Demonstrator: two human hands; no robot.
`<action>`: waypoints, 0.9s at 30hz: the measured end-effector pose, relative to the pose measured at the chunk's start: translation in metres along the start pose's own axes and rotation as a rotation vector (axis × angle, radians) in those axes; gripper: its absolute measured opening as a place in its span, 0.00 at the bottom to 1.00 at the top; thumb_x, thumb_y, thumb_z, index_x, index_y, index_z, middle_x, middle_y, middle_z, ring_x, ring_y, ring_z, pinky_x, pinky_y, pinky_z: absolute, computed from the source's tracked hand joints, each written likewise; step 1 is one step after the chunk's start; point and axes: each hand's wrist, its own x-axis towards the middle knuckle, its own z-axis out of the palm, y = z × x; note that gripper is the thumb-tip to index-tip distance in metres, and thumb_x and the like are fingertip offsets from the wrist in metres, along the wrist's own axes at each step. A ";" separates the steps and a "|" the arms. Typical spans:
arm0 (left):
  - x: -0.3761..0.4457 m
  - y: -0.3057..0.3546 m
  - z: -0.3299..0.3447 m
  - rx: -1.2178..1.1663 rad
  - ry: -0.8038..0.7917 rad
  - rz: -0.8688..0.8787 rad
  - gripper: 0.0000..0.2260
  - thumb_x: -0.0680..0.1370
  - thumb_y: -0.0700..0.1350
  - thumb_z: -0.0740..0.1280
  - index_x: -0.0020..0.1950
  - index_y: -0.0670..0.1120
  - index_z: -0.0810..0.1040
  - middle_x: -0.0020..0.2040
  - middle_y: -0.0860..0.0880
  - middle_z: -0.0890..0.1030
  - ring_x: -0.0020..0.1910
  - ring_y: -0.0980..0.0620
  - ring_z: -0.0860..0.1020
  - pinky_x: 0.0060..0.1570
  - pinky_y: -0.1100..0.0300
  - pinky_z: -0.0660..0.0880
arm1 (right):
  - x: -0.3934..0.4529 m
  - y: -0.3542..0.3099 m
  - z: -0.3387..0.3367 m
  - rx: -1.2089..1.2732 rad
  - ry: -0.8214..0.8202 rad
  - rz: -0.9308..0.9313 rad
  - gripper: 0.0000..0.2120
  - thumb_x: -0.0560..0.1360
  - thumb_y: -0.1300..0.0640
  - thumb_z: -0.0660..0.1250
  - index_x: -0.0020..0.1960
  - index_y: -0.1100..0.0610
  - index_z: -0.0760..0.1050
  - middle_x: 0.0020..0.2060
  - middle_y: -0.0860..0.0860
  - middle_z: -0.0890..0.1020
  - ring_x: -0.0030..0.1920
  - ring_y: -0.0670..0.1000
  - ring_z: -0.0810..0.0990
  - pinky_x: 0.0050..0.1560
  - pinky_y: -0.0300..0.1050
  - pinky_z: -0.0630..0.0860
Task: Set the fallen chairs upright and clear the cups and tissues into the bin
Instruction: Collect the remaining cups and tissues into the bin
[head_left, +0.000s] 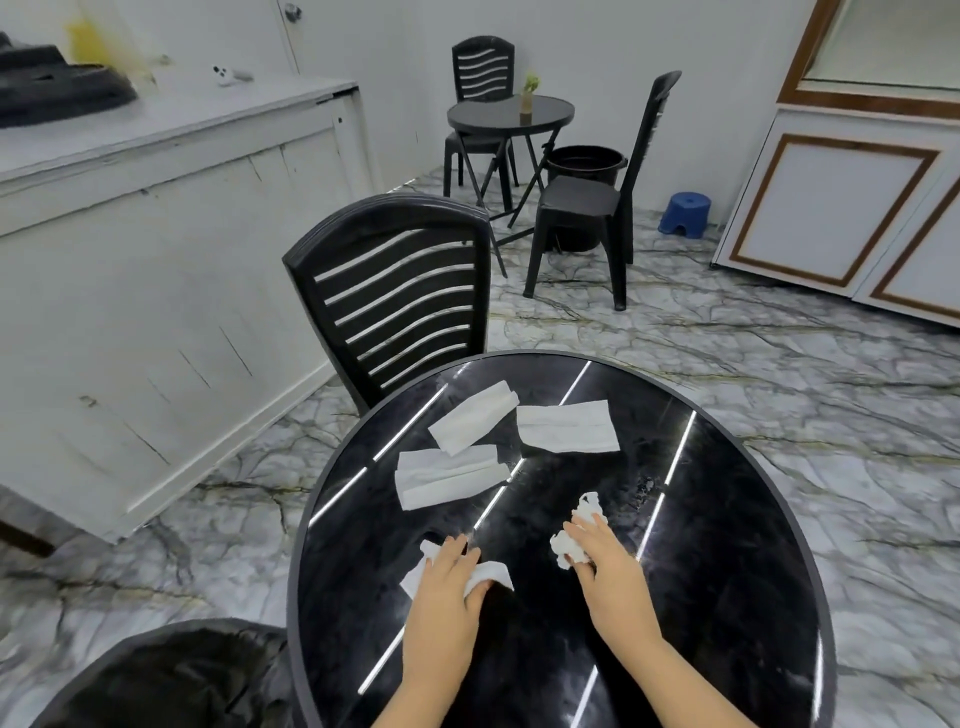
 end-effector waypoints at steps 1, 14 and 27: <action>-0.005 -0.001 -0.004 -0.011 0.013 -0.007 0.17 0.79 0.50 0.61 0.67 0.53 0.70 0.65 0.67 0.59 0.71 0.59 0.61 0.64 0.68 0.61 | -0.004 -0.003 0.002 0.026 -0.004 -0.007 0.19 0.76 0.68 0.62 0.64 0.54 0.75 0.66 0.49 0.73 0.69 0.43 0.63 0.67 0.35 0.59; -0.075 -0.084 -0.133 -0.070 0.353 -0.275 0.15 0.77 0.46 0.65 0.64 0.50 0.74 0.66 0.55 0.73 0.67 0.56 0.68 0.65 0.66 0.61 | -0.032 -0.139 0.102 0.202 -0.354 -0.113 0.13 0.75 0.65 0.66 0.51 0.48 0.80 0.58 0.48 0.80 0.57 0.41 0.75 0.54 0.21 0.66; -0.218 -0.256 -0.196 -0.105 0.489 -0.640 0.16 0.77 0.47 0.64 0.65 0.51 0.73 0.67 0.54 0.73 0.67 0.57 0.68 0.65 0.66 0.60 | -0.151 -0.220 0.295 -0.022 -0.758 -0.278 0.17 0.74 0.68 0.64 0.60 0.57 0.78 0.59 0.50 0.79 0.56 0.41 0.72 0.48 0.16 0.62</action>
